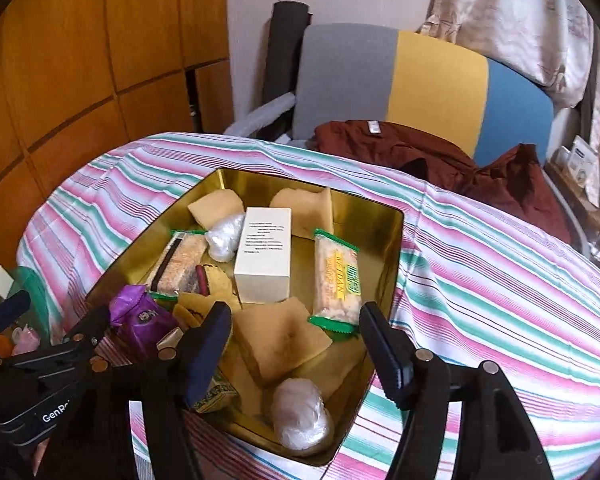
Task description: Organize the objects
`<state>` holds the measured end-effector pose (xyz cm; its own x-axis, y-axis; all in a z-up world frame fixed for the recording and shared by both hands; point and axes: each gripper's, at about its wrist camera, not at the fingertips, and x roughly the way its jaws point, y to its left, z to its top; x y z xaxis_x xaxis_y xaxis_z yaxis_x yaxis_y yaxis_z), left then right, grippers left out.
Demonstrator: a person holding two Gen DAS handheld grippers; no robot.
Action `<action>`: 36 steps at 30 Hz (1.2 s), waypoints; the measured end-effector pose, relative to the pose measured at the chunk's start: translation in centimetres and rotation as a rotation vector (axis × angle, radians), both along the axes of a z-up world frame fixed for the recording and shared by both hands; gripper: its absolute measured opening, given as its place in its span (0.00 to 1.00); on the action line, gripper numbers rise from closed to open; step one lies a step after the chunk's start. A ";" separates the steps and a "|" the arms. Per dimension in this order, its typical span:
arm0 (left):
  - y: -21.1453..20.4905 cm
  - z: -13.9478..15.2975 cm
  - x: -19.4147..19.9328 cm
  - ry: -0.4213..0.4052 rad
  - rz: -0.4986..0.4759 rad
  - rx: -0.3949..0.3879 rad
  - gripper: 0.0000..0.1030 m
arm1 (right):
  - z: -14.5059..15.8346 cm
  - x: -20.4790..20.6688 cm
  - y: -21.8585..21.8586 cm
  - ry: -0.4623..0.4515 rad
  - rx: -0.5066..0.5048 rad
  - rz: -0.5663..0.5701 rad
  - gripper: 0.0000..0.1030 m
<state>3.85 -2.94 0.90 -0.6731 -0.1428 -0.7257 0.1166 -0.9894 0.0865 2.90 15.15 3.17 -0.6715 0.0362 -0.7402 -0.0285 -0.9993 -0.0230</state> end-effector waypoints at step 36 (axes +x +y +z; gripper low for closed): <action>0.1 0.3 0.3 -0.017 -0.033 0.074 1.00 | -0.6 0.1 1.2 -0.007 0.037 -0.128 0.66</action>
